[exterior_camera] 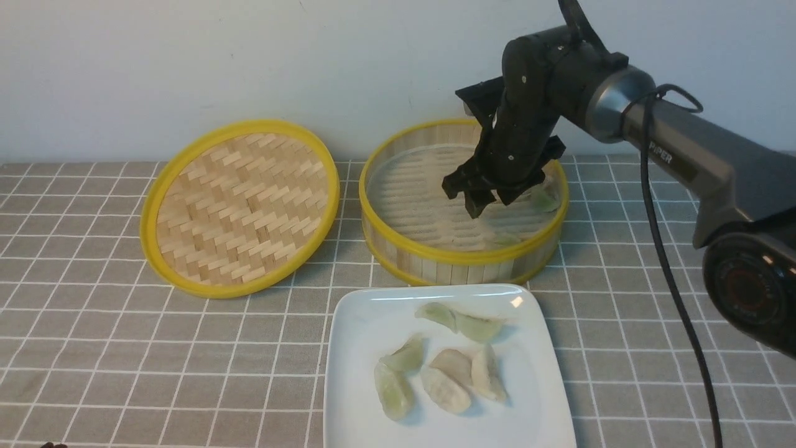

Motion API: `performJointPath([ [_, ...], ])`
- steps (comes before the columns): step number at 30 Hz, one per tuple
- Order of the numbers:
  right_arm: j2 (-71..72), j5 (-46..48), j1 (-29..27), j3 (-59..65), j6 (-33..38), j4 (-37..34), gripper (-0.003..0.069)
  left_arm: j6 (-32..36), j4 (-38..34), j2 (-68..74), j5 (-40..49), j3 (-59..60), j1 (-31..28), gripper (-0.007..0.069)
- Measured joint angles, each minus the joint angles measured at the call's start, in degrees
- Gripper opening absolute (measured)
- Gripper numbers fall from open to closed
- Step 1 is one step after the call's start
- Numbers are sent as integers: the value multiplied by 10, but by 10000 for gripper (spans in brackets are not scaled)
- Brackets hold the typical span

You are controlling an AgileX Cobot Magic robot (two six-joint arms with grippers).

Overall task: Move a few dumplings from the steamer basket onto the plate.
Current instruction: Use the right arm to grab a dumpling from inside the steamer

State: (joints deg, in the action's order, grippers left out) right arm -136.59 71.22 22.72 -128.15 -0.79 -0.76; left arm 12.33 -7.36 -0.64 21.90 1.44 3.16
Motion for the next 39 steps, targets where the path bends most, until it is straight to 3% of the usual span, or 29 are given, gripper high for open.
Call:
performJointPath([
  [8,50,1,0,67,3,-7,411,0,0,0,0,0,0,-5],
  [19,21,1,0,68,-2,-19,569,0,0,0,0,0,0,-5],
  [39,-4,-2,0,68,-2,2,576,0,0,0,0,0,0,-5],
])
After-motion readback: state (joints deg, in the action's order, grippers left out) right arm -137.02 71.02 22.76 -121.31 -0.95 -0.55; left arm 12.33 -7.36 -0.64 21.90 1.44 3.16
